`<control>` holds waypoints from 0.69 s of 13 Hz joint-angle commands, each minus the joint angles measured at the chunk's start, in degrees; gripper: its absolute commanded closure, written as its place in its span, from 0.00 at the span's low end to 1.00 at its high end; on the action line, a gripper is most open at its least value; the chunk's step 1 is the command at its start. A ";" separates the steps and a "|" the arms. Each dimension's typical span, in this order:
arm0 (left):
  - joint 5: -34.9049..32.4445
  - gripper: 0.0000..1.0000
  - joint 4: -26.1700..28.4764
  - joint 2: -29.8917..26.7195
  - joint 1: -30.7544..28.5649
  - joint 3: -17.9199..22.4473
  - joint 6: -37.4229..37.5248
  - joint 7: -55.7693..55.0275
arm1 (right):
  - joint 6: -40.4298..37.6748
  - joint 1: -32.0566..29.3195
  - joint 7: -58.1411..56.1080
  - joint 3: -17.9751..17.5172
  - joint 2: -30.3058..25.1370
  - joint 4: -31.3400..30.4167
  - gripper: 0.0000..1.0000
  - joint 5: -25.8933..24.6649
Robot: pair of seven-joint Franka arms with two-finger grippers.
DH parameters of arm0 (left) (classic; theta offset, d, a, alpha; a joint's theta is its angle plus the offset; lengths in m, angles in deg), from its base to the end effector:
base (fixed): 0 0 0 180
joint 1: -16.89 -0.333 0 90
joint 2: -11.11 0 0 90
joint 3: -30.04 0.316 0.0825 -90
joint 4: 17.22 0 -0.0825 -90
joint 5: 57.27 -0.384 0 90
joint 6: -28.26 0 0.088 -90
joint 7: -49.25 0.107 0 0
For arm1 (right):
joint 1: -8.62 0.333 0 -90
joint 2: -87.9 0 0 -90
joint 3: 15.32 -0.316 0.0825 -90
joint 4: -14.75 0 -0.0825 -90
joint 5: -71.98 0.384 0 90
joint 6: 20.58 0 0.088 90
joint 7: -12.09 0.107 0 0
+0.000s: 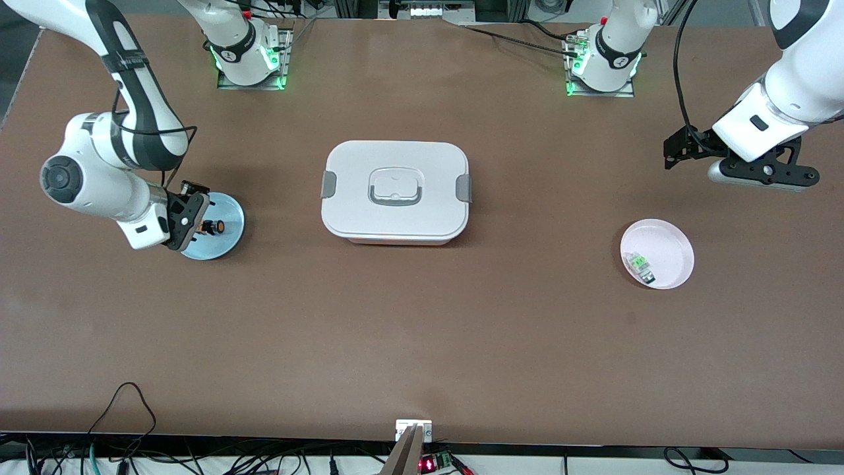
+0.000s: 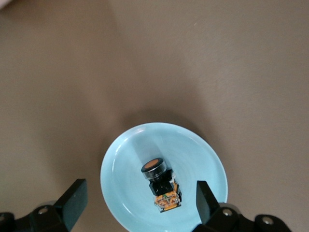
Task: Transfer orange switch to right arm and place
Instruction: 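Lower the switch onto the blue plate and open the right gripper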
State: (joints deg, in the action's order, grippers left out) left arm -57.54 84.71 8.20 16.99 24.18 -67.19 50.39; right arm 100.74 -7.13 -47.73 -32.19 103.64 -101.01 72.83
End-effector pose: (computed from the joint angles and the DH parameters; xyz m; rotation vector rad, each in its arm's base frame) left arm 0.5368 -0.0567 0.5616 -3.1216 0.1941 0.0972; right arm 0.5754 0.0079 0.3079 -2.5751 -1.4932 0.1493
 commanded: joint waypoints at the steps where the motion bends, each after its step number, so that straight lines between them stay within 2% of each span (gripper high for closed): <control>1: -0.43 0.00 -0.15 -0.34 -0.27 -0.21 0.17 -0.18 | -5.13 -0.60 8.19 -0.80 -0.79 5.44 0.00 4.93; 4: -0.43 0.00 -0.15 -0.34 -0.27 -0.21 0.17 -0.18 | -8.73 1.07 21.44 -1.06 -2.29 10.18 0.00 5.48; 7: -0.43 0.00 -0.15 -0.34 -0.27 -0.21 0.17 -0.18 | -10.06 4.31 29.22 -1.06 -5.10 13.44 0.00 3.65; 9: -0.43 0.00 -0.15 -0.34 -0.27 -0.21 0.17 -0.18 | -12.59 4.94 39.38 -1.24 -5.81 15.54 0.00 3.37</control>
State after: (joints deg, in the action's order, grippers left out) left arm -57.54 84.71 8.20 16.98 24.18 -67.19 50.39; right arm 91.34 -2.94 -15.99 -33.31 98.80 -87.58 77.10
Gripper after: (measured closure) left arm 0.000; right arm 0.000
